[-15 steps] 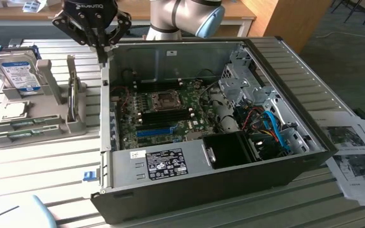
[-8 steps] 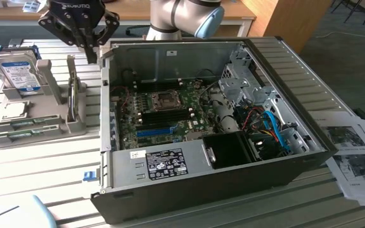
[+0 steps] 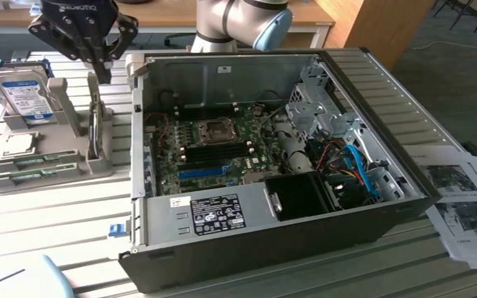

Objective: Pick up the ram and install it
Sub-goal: 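Reach for the ram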

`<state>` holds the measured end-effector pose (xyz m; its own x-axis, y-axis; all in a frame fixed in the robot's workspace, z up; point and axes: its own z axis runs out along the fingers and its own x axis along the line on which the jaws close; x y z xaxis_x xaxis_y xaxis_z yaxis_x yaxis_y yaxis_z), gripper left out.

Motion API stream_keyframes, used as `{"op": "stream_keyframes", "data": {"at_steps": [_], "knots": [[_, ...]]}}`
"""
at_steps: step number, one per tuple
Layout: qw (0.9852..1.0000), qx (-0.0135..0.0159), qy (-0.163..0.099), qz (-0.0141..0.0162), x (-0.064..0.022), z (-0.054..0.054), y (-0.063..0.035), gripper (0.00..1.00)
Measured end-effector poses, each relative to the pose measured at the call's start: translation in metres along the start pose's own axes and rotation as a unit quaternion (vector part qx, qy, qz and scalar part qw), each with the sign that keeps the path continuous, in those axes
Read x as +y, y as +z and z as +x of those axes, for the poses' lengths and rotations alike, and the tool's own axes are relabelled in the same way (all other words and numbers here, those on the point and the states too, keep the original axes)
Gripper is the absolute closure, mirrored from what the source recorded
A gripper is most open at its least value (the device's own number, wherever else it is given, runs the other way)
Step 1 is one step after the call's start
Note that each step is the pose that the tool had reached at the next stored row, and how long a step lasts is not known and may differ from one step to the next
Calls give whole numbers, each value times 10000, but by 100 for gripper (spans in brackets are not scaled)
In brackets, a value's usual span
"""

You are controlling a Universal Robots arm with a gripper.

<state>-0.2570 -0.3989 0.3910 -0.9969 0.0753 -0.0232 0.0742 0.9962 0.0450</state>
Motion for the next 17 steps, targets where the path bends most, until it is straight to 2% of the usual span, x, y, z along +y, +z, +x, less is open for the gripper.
{"op": "stream_keyframes", "data": {"at_steps": [17], "knots": [[10000, 0, 0, 0, -32, 432, -9, 91]]}}
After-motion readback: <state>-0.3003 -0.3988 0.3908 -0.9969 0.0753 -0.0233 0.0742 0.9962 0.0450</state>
